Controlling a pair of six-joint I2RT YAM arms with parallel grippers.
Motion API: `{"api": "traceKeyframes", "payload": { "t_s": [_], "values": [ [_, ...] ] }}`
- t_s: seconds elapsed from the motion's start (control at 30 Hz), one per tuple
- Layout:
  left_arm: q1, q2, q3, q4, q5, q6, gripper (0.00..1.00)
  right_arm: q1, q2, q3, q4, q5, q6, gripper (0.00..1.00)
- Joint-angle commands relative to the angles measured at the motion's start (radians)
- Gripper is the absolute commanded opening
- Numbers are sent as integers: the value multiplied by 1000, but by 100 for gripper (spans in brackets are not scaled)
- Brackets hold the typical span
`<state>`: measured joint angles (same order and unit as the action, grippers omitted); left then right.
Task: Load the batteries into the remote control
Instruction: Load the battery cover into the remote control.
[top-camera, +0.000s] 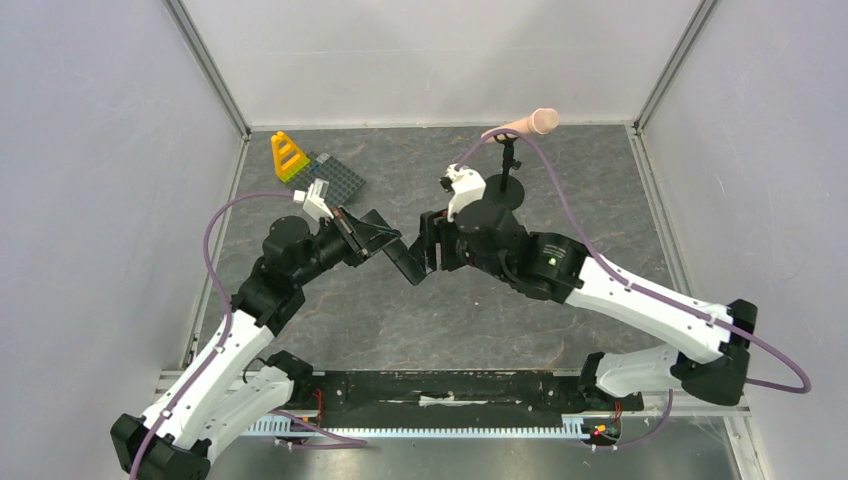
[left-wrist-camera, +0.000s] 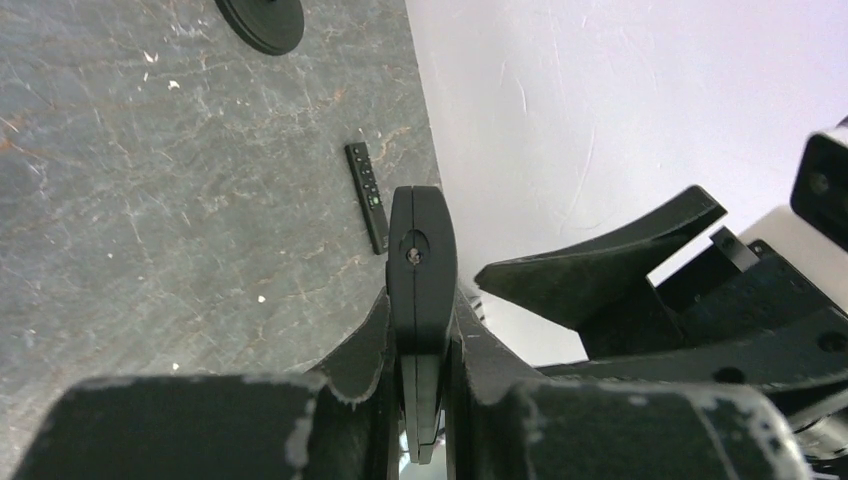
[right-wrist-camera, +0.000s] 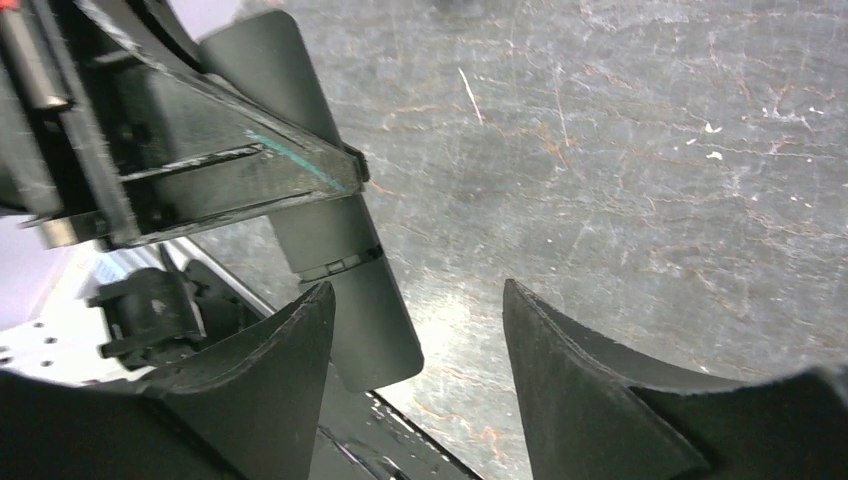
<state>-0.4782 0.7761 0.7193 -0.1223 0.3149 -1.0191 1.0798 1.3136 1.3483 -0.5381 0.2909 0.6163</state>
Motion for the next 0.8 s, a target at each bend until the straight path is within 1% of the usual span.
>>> {"api": "traceKeyframes", "payload": {
  "t_s": [0.0, 0.23, 0.37, 0.5, 0.63, 0.77],
  "values": [
    [0, -2, -6, 32, 1, -165, 2, 0, -104, -58, 107, 22, 56, 67],
    [0, -6, -63, 110, 14, -340, 2, 0, -170, -100, 138, 22, 78, 73],
    [0, -11, -97, 197, 15, -436, 2, 0, -221, -149, 159, 23, 100, 81],
    [0, -20, -109, 248, 4, -514, 2, 1, -270, -220, 181, 53, 162, 87],
    [0, -27, -117, 279, 1, -583, 2, 0, -301, -285, 256, 34, 212, 89],
    [0, -43, -127, 313, -2, -631, 2, -1, -283, -301, 299, 0, 235, 89]
  ]
}}
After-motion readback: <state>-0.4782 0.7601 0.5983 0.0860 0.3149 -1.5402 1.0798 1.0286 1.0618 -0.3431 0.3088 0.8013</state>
